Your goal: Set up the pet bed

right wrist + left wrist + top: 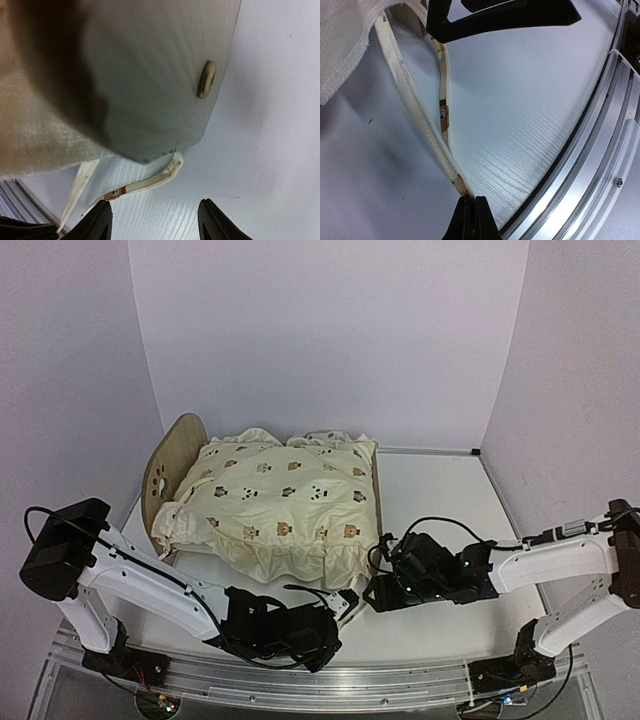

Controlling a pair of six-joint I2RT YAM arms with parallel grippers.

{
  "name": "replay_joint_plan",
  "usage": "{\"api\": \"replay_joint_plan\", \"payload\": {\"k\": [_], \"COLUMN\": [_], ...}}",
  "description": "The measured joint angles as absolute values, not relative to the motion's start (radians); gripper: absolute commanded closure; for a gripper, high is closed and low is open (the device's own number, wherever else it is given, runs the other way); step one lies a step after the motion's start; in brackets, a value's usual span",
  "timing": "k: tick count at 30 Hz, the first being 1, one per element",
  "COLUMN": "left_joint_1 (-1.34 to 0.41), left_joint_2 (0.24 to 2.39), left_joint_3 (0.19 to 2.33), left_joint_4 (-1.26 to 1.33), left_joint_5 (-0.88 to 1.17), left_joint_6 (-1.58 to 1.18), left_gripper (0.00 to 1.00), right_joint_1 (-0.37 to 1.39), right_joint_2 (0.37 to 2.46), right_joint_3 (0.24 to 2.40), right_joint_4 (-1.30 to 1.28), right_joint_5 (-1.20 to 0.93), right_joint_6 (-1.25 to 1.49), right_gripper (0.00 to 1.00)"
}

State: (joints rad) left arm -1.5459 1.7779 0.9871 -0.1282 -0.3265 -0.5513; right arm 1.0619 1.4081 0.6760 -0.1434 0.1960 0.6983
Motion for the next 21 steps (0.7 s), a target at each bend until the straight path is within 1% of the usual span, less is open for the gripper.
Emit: {"api": "replay_joint_plan", "payload": {"k": [4,8,11,12,13,14,16,17,19,21], "left_joint_1": [-1.546,-1.546,-1.545,-1.544,-1.543,-1.540,-1.534,-1.531,-1.528,-1.526], "left_joint_2": [1.787,1.838,1.885,1.897,1.911,1.920,1.933,1.936,1.938,1.938], "left_joint_3": [0.998,1.044,1.081,1.091,1.101,1.108,1.112,1.112,1.112,1.112], "left_joint_4": [-0.107,-0.077,-0.064,-0.060,-0.058,-0.058,-0.052,-0.052,-0.053,-0.052], "left_joint_5": [-0.298,-0.265,-0.253,-0.250,-0.245,-0.240,-0.223,-0.213,-0.194,-0.177], "left_joint_6": [-0.550,-0.548,-0.547,-0.548,-0.548,-0.550,-0.557,-0.557,-0.552,-0.551], "left_gripper": [1.00,1.00,0.97,0.94,0.87,0.79,0.59,0.52,0.46,0.43], "right_joint_1": [1.082,1.090,1.090,1.090,1.090,1.090,1.090,1.090,1.090,1.090], "right_joint_2": [1.390,1.310,1.245,1.228,1.214,1.204,1.195,1.195,1.195,1.195], "right_joint_3": [0.635,0.572,0.548,0.544,0.540,0.538,0.538,0.538,0.538,0.538], "right_joint_4": [-0.107,-0.107,-0.106,-0.105,-0.105,-0.105,-0.104,-0.103,-0.103,-0.102], "right_joint_5": [0.238,0.276,0.303,0.310,0.315,0.317,0.319,0.319,0.319,0.318], "right_joint_6": [0.699,0.699,0.699,0.699,0.699,0.699,0.699,0.698,0.697,0.694], "right_gripper": [0.42,0.42,0.42,0.42,0.42,0.42,0.42,0.42,0.42,0.42]}}
